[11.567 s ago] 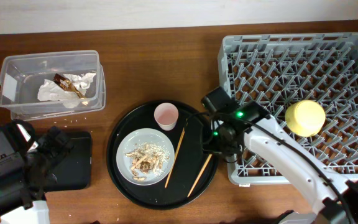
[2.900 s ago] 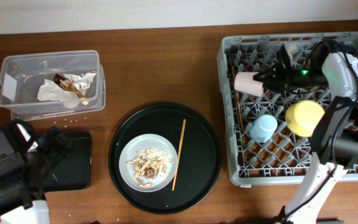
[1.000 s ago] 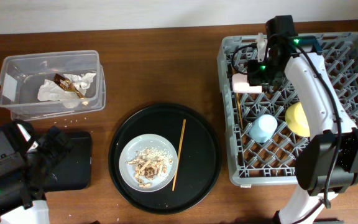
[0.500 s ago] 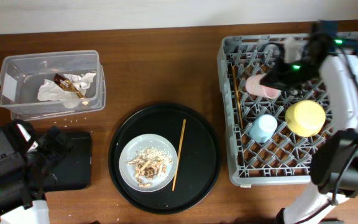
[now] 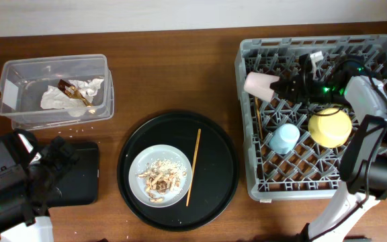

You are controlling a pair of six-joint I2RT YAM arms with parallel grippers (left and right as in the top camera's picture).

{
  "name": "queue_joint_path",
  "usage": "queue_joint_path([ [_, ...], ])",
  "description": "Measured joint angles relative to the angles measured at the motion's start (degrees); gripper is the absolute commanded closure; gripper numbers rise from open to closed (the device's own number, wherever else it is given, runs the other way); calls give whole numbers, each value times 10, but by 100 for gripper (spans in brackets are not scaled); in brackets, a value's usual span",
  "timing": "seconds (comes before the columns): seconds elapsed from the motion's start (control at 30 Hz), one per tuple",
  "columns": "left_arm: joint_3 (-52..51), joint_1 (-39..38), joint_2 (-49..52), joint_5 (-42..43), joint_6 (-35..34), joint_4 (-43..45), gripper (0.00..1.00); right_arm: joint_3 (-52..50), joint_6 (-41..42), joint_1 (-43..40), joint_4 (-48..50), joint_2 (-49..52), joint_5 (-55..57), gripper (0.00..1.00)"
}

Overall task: Sort waste into correct bins and load items into the dishwasher rack
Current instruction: 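Carry the pink cup into the rack and set it down upside down, then reach the right gripper to the second chopstick on the tray and grasp it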

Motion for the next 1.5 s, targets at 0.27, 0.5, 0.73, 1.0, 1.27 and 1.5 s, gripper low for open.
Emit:
queue_joint_path([
  [0.27,0,0,0,0,0,0,1,2,45,-49,-39,2,65,89],
  [0.5,0,0,0,0,0,0,1,1,80,-52,-90,-22,238,84],
  [0.73,0,0,0,0,0,0,1,-1,214,-49,-135,-222,530,77],
  [1.0,0,0,0,0,0,0,1,-1,225,111,-125,-317,571,75],
  [1.27,0,0,0,0,0,0,1,-13,389,461,-80,-292,747,82],
  [1.5,0,0,0,0,0,0,1,-21,522,551,17,-138,809,82],
])
